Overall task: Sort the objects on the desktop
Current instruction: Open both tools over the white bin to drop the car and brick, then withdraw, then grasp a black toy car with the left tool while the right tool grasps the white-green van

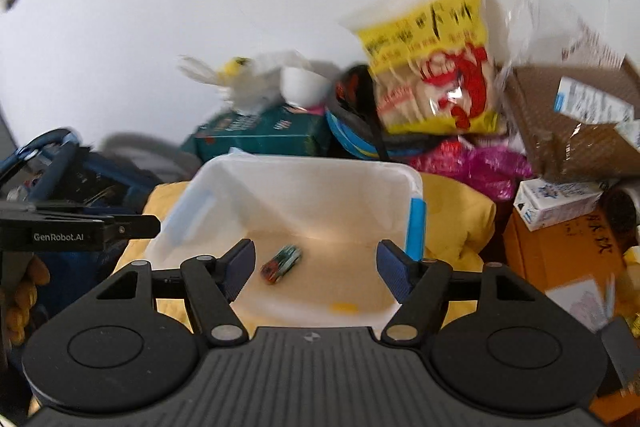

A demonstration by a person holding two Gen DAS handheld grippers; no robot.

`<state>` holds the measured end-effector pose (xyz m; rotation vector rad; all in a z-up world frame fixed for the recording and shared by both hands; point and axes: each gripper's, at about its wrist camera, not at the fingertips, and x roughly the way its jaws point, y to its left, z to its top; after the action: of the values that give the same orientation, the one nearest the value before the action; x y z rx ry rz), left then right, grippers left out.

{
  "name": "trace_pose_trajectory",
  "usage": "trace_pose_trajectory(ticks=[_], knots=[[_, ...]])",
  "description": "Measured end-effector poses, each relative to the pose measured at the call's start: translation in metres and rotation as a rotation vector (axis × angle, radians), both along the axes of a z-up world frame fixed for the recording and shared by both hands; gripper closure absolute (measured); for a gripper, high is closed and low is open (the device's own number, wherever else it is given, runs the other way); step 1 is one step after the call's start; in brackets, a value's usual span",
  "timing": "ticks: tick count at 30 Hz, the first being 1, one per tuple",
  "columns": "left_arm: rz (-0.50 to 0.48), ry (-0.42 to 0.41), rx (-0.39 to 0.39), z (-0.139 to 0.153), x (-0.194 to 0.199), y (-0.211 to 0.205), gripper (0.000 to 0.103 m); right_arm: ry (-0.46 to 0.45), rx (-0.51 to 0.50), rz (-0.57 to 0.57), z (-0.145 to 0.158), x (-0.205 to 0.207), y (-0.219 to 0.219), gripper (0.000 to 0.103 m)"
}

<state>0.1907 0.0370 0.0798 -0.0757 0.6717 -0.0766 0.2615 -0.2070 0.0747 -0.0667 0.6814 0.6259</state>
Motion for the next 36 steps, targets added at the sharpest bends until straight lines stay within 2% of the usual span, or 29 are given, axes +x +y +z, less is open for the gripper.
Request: trace_pose_trajectory(ticks=[3, 7, 10, 13, 15, 18, 28, 31, 33, 36], knots=[[-0.046, -0.019, 0.052, -0.034, -0.062, -0.009, 0.049, -0.049, -0.027, 0.031, -0.026, -0.054, -0.019, 0.032], [-0.056, 0.052, 0.051, -0.087, -0.120, -0.020, 0.049, -0.005, -0.078, 0.047, -0.078, -0.119, -0.043, 0.032], [-0.062, 0.139, 0.040, -0.121, -0.136, -0.029, 0.049, 0.038, -0.127, 0.065, -0.113, -0.159, -0.049, 0.032], [-0.072, 0.166, 0.006, -0.136, -0.136, -0.037, 0.049, 0.050, -0.161, 0.084, -0.134, -0.179, -0.048, 0.032], [-0.086, 0.173, 0.015, -0.145, -0.133, -0.042, 0.049, 0.051, -0.186, 0.100, -0.144, -0.185, -0.042, 0.034], [-0.066, 0.168, 0.028, -0.151, -0.124, -0.043, 0.049, 0.054, -0.196, 0.094, -0.153, -0.189, -0.038, 0.035], [-0.023, 0.203, -0.028, -0.161, -0.113, -0.039, 0.050, 0.084, -0.192, 0.080, -0.170, -0.192, -0.031, 0.035], [-0.024, 0.203, -0.020, -0.162, -0.111, -0.042, 0.054, 0.088, -0.192, 0.081, -0.172, -0.190, -0.027, 0.036], [-0.032, 0.203, -0.013, -0.161, -0.113, -0.044, 0.061, 0.099, -0.186, 0.089, -0.172, -0.190, -0.026, 0.038], [-0.017, 0.198, -0.008, -0.157, -0.117, -0.043, 0.060, 0.078, -0.189, 0.089, -0.170, -0.191, -0.025, 0.037]])
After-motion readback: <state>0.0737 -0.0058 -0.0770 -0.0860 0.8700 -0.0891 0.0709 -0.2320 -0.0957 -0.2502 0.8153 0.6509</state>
